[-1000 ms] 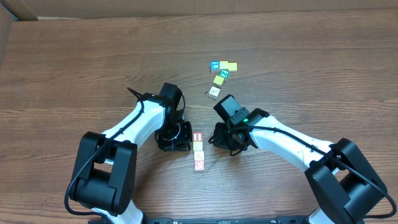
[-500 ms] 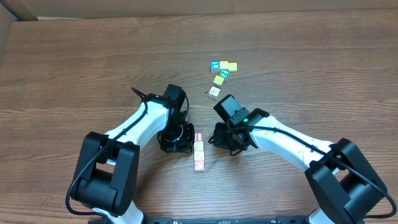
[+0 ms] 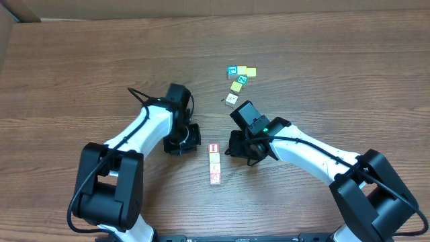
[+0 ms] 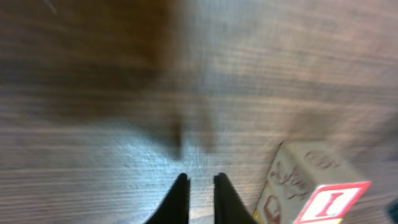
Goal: Flip 4 blocks
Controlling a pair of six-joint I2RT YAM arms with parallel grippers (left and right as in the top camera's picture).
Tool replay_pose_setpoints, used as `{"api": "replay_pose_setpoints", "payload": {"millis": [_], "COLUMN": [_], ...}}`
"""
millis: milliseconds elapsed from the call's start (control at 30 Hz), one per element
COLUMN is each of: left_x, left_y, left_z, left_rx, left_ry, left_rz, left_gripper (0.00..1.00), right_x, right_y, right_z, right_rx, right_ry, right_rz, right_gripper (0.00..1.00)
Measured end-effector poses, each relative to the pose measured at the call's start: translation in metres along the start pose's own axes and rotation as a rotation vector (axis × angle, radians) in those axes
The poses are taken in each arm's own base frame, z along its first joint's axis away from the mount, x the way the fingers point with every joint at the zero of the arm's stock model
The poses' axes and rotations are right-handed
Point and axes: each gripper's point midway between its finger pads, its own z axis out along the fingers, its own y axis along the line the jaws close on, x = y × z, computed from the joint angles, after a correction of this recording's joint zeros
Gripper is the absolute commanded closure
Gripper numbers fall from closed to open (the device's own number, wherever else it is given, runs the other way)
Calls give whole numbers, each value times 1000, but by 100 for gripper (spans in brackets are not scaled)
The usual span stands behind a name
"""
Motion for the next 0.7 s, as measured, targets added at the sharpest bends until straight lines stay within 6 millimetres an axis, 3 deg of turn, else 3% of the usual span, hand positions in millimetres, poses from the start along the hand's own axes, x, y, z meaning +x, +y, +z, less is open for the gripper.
{"api": "replay_pose_setpoints", "payload": {"millis": [67, 200, 533, 700], "left_x": [-9, -24, 6, 8], "left_y": [0, -3, -22, -26], "left_z": [-6, -17, -1, 5], "left_rx": [9, 34, 6, 5], "left_ry": [-23, -64, 2, -5], "left_rz": [-10, -19, 59, 72], "left_gripper": [96, 96, 96, 96], "right_x": [-1, -4, -5, -5], "right_y": [-1, 1, -2, -3], "right_z": [0, 0, 0, 0], "right_rx": [3, -1, 15, 19], "right_ry": [-4, -17, -26, -27], "right_rz": [-12, -32, -42, -43], "right_gripper": [59, 60, 61, 61]}}
